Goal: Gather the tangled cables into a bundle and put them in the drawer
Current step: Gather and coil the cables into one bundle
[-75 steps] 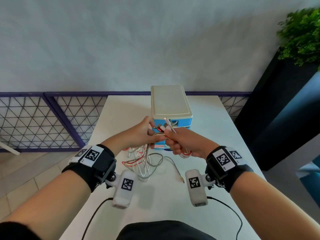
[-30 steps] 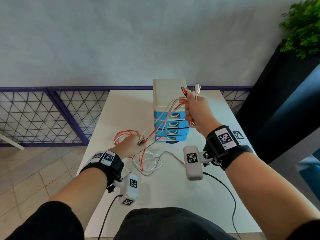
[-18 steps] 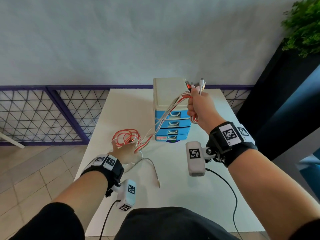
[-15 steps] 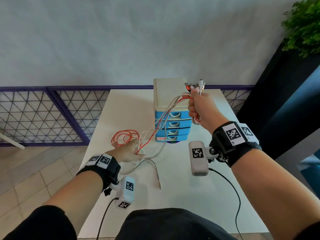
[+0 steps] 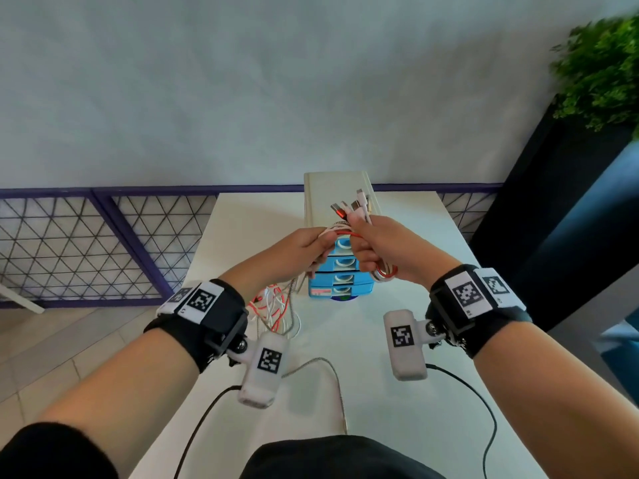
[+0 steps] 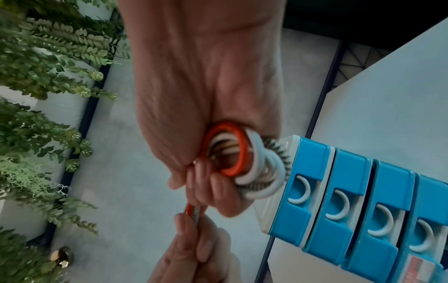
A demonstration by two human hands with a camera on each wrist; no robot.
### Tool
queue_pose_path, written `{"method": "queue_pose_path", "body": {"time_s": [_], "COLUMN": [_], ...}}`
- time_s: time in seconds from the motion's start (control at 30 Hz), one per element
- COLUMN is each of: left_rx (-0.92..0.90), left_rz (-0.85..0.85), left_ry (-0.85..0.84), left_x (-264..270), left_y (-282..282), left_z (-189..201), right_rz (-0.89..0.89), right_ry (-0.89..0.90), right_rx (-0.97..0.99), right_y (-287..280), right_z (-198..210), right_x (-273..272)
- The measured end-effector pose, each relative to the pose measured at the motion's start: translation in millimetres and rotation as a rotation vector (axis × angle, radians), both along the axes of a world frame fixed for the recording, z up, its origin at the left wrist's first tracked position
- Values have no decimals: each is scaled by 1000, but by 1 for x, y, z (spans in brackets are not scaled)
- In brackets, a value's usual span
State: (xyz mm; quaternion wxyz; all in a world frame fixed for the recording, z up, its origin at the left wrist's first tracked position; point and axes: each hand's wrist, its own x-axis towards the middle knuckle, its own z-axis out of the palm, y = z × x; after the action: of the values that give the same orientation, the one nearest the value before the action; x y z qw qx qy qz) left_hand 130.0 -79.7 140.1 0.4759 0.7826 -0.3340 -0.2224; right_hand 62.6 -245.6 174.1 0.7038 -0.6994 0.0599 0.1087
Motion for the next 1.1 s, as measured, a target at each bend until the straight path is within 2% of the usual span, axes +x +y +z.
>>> {"method": "queue_pose_path", "body": {"time_s": [0.07, 0.13, 0.27, 0.33, 0.4, 0.47, 0.57, 0.6, 0.67, 0.73, 0.8, 0.87, 0.93, 1.1], "left_rx": [28, 34, -11, -28, -3, 12, -22, -18, -8, 1, 53, 162, 274, 428], "left_rz": [20, 15, 16, 20, -46, -118, -141, -139, -112, -14, 109, 200, 270, 323], "left_ry": [-97, -114, 111, 295, 464, 561, 653, 646, 574, 432, 235, -36, -265, -532], "left_x": [1, 1, -5, -8, -9, -8, -7, -7, -8, -10, -14, -20, -29, -47], "left_y": [1, 2, 7, 10, 15, 20, 20, 19, 14, 6, -3, -11, -16, -30], "left_z": [1, 2, 6, 9, 8, 5, 4, 4, 5, 4, 1, -5, -9, -10], "right_rz": [70, 107, 160, 129, 35, -35, -102, -122, -164, -216, -245, -237, -224, -191], "right_ry": [2, 4, -33, -58, -83, -98, -55, -48, -90, -81, -42, -32, -40, 16], "right_rx": [-2, -58, -385, -457, -439, -381, -270, -287, -430, -425, -385, -371, -254, 175], "right_y": [-2, -4, -7, -3, -2, -4, -8, -10, -10, -8, -6, -3, 0, 6], "right_z": [0, 1, 2, 2, 3, 2, -6, -9, -18, -24, -30, -33, -34, -35], "right_x": [-4, -6, -5, -2, 1, 4, 7, 8, 11, 16, 24, 29, 30, 31]}}
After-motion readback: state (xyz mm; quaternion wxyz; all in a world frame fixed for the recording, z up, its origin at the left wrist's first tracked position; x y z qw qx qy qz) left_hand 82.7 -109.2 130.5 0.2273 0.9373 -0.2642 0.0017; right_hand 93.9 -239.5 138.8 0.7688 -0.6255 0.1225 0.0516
